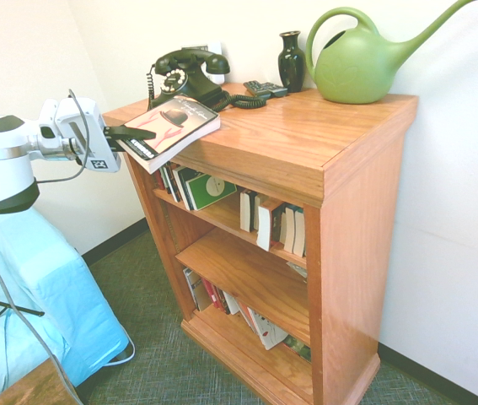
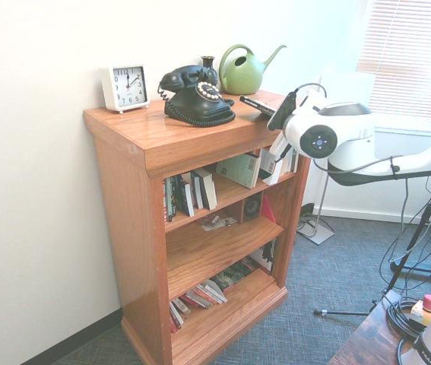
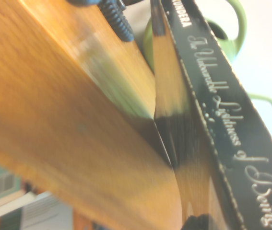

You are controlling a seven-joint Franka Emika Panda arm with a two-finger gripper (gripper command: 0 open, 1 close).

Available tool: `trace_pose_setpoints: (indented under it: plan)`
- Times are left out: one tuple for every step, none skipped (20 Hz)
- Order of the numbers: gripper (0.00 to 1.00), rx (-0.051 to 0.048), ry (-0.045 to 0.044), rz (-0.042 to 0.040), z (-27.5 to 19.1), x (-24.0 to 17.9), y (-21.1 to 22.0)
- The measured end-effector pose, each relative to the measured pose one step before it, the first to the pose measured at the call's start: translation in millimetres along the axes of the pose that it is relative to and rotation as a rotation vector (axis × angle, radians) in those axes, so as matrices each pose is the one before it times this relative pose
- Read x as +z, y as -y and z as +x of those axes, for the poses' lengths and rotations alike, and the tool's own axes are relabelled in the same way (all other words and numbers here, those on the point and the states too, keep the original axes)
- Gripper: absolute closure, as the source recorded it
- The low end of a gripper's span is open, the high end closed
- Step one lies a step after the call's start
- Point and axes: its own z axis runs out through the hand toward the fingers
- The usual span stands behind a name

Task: Organize the shelf

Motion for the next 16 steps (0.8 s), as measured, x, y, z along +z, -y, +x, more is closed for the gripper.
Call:
trace_pose_setpoints:
  plan:
    - [1.00,0.02684,0.01400,0.00683,-0.44,-5.36,-10.91]
    - [1.00,0.02551,0.01208,0.00506,0.13,-3.87,-11.24]
    - [1.00,0.02589,0.01110,0.00492,0.31,-3.36,-11.47]
    - [1.00,0.02451,0.00922,0.00587,0.03,-3.73,-11.32]
    - [1.00,0.02262,0.00962,0.00831,-0.94,-3.86,-10.60]
    - [1.00,0.01957,0.00815,0.00956,-1.87,-4.55,-9.65]
    - [1.00,0.01987,0.01069,0.00996,-2.84,-4.99,-8.30]
    - [1.00,0.01846,0.01349,0.01341,-4.38,-4.74,-6.94]
    - [1.00,0.01523,0.01506,0.01323,-5.05,-3.82,-5.14]
    - [1.00,0.01313,0.01596,0.01459,-5.78,-2.67,-4.16]
    - [1.00,0.01171,0.01974,0.01375,-6.32,-0.90,-2.99]
    - [1.00,0.00909,0.01961,0.01012,-6.31,0.38,-2.10]
    - [1.00,0.00769,0.02202,0.01150,-6.59,1.55,-0.99]
    - [1.00,0.00677,0.02465,0.01146,-7.42,2.54,0.10]
    - [1.00,0.00397,0.02437,0.01117,-8.22,3.45,0.61]
    - [1.00,-0.00107,0.02327,0.00871,-9.17,4.65,1.39]
